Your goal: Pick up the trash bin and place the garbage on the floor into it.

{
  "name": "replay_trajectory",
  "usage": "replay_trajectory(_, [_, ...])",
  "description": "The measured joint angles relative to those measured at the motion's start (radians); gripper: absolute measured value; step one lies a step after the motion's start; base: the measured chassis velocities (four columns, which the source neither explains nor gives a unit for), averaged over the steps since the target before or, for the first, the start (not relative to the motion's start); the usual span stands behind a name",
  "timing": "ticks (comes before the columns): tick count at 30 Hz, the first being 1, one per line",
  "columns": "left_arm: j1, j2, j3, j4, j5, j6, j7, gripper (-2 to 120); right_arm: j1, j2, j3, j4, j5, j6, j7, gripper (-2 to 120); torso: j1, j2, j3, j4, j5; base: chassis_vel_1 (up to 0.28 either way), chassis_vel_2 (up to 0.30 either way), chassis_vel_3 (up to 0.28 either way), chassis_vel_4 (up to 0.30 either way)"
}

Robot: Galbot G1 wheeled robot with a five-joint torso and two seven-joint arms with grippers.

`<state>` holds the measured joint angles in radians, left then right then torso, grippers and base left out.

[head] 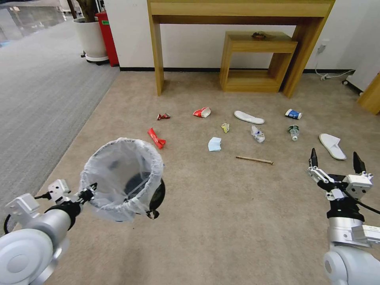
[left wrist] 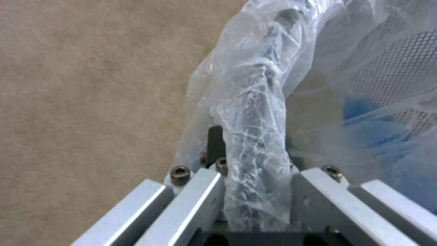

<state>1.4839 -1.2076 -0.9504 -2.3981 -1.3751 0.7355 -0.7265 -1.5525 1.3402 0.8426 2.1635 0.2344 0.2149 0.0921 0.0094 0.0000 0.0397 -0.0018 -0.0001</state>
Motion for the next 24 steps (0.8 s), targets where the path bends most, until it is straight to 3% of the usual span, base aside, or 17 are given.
replay_trajectory(6, [0.002,0.019,-0.038,0.0,-0.033,0.0,-0.015,0,0.002,0.001,0.002,-0.004,0.003,0.002,0.001,100,0.0,0.0,0.0,0.0,0.0,0.0,0.0,0.0,0.0])
replay_trajectory(24, [0.0,0.017,-0.034,0.0,-0.035,0.0,-0.007,0,-0.004,0.005,0.006,0.004,-0.008,-0.005,0.004,100,0.0,0.0,0.0,0.0,0.0001,0.0,0.0,0.0,0.0])
